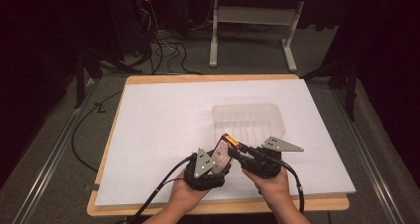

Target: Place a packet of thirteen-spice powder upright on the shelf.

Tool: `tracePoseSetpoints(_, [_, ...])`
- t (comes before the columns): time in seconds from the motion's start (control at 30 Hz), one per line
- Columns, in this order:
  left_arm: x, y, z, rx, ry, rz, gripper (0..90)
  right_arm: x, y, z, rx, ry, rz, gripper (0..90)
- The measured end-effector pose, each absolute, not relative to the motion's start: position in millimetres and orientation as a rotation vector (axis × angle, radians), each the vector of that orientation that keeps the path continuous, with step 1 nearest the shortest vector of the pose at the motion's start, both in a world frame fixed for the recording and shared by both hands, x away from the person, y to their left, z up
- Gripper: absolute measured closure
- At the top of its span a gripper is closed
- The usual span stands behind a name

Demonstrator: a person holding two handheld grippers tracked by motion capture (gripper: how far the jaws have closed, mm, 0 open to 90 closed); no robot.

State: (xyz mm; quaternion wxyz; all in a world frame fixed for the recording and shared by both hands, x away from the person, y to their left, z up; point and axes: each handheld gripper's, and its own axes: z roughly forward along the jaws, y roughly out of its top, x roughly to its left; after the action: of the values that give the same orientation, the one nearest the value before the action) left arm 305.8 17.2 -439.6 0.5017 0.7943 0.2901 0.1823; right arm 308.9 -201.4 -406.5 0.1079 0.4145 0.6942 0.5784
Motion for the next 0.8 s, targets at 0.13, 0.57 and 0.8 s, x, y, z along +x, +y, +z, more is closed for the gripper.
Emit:
tracePoseSetpoints(0.13, [308.0,15.9,-442.2,1.936,0.714,0.415,32.3,307.8,-199.5,-406.2,1.211,2.052,1.687,65.6])
tracePoseSetpoints(0.57, [308.2,19.4,-440.4,1.928,0.7,0.4,24.0,304.2,-201.7,-403.6,1.181,2.016,1.62,68.3])
tracePoseSetpoints(0.8, [309.0,26.2,-437.7,1.92,0.698,0.406,24.0,303.0,-210.4,-403.2,1.186,1.988,1.594,68.2])
